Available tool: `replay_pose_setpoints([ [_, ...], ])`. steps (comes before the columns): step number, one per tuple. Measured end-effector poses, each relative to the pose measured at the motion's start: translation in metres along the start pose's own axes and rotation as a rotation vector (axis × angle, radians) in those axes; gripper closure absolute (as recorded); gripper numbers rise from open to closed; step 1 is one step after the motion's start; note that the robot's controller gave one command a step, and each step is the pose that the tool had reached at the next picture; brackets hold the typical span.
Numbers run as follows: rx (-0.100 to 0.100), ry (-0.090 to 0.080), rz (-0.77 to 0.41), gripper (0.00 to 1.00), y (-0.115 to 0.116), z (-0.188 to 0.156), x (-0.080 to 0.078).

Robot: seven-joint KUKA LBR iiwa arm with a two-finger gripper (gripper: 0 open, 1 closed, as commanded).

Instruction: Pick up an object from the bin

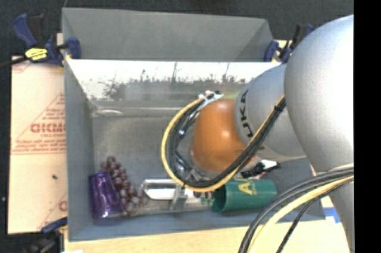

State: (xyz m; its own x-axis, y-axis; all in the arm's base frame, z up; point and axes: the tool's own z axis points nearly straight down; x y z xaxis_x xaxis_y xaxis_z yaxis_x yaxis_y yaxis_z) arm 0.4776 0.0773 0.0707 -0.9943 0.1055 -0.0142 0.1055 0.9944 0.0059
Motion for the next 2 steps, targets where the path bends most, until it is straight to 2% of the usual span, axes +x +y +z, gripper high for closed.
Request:
replay_pose_setpoints([
  [1,0.0,0.0,0.001,1.0,0.0,0.0,0.0],
  [2,0.003,0.014,0.0,1.0,-0.001,-0.037,0.003],
])
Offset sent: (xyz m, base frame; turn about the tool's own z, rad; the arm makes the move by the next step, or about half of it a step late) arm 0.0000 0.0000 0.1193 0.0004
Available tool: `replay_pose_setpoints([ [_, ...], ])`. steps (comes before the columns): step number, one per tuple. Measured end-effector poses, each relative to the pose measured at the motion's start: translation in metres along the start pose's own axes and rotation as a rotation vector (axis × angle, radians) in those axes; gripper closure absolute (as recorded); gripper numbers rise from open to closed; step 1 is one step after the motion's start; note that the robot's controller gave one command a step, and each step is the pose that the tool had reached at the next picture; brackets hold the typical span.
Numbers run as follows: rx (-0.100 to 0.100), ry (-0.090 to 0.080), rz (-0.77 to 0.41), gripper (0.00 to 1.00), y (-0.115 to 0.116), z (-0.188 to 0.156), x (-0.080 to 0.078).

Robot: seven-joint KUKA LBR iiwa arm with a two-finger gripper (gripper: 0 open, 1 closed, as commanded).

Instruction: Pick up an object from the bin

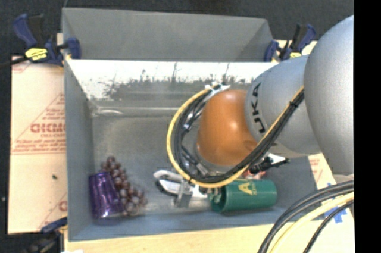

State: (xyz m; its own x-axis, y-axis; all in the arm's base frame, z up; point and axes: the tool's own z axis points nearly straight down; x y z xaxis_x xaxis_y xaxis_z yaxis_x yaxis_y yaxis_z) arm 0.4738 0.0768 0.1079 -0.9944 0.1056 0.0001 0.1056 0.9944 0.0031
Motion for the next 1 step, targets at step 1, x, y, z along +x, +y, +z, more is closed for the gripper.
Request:
replay_pose_setpoints([
  [1,-0.001,-0.007,-0.002,1.0,0.0005,-0.0352,-0.0021],
])
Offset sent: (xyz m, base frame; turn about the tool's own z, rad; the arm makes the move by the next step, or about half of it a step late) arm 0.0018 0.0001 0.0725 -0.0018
